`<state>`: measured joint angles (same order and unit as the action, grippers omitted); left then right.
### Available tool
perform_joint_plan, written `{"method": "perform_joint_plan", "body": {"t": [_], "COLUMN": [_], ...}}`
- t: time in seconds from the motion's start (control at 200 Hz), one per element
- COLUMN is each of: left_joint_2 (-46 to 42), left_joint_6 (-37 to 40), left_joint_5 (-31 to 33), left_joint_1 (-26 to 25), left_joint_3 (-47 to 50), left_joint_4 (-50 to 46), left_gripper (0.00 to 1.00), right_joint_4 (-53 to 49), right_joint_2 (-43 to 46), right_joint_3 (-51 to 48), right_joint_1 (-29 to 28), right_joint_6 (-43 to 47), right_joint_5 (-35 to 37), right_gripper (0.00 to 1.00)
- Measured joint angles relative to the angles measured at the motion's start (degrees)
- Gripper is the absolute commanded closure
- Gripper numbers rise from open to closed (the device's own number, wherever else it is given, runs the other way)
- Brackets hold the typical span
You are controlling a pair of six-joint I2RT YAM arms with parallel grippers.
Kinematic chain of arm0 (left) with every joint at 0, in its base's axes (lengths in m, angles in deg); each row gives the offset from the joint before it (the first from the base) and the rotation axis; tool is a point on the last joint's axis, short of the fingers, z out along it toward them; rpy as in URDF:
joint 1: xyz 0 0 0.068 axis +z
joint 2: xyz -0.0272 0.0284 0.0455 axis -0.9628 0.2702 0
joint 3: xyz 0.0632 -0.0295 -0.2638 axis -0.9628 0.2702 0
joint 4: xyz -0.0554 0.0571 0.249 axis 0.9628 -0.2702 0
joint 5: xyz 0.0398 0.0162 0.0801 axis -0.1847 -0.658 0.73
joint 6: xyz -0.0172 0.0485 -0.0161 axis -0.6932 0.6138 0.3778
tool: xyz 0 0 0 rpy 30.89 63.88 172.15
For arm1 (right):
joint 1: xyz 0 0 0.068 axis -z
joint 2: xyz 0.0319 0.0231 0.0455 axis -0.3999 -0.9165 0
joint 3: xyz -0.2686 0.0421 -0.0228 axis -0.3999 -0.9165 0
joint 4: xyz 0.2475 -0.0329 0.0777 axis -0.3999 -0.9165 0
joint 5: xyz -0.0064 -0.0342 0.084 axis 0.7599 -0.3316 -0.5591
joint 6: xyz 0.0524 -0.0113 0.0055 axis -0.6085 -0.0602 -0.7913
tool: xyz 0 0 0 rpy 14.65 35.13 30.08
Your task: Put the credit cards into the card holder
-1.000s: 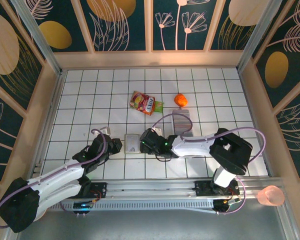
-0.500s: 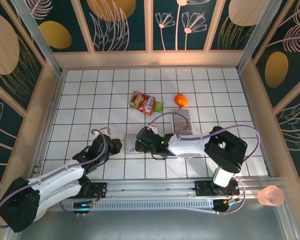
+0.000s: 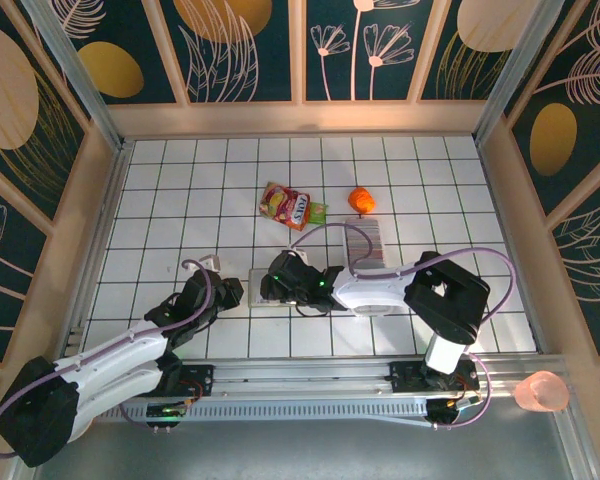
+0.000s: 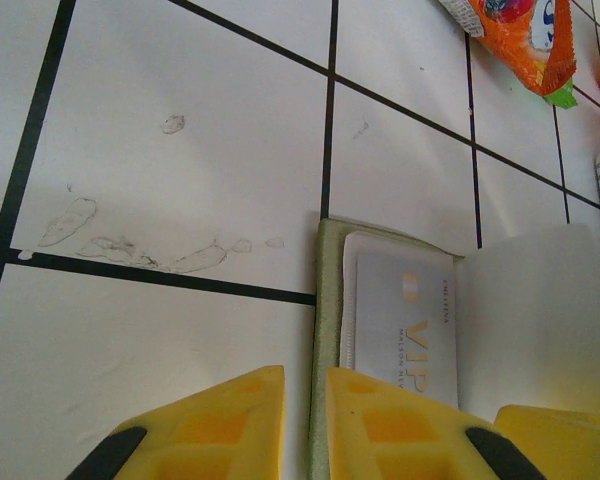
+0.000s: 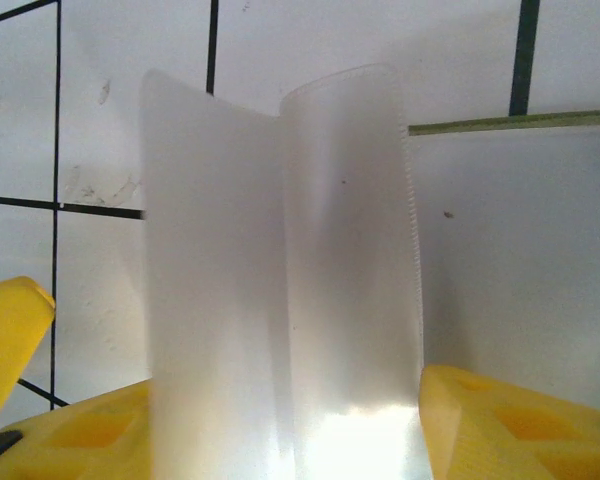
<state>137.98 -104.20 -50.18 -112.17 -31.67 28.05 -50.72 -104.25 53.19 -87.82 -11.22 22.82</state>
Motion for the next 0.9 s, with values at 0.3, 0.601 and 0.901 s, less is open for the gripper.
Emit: {"method": "perform_joint_plan", "body": {"t": [0.3, 0.601, 0.901], "left_joint_2": [-0.3, -0.7, -0.7], "left_joint_6": [0.0, 0.0, 0.0], "left_joint_5": [0.2, 0.2, 0.2], "left_joint_1": [0.0, 0.0, 0.0], "left_joint_3": [0.0, 0.0, 0.0], "left_joint_4": [0.0, 0.0, 0.0], "left_gripper": [0.83, 0.85, 0.86], "right_joint_4": [0.5, 3.1, 3.1], "right_joint_2": [0.0, 1.4, 1.4], "right_joint_3": [0.0, -0.1, -0.1], "right_joint_1": [0.0, -0.4, -0.5], "right_joint_6": [-0.6, 0.3, 0.5], "right_joint_5": [0.1, -0.1, 0.2], "right_gripper": [0.35, 0.08, 0.16]}}
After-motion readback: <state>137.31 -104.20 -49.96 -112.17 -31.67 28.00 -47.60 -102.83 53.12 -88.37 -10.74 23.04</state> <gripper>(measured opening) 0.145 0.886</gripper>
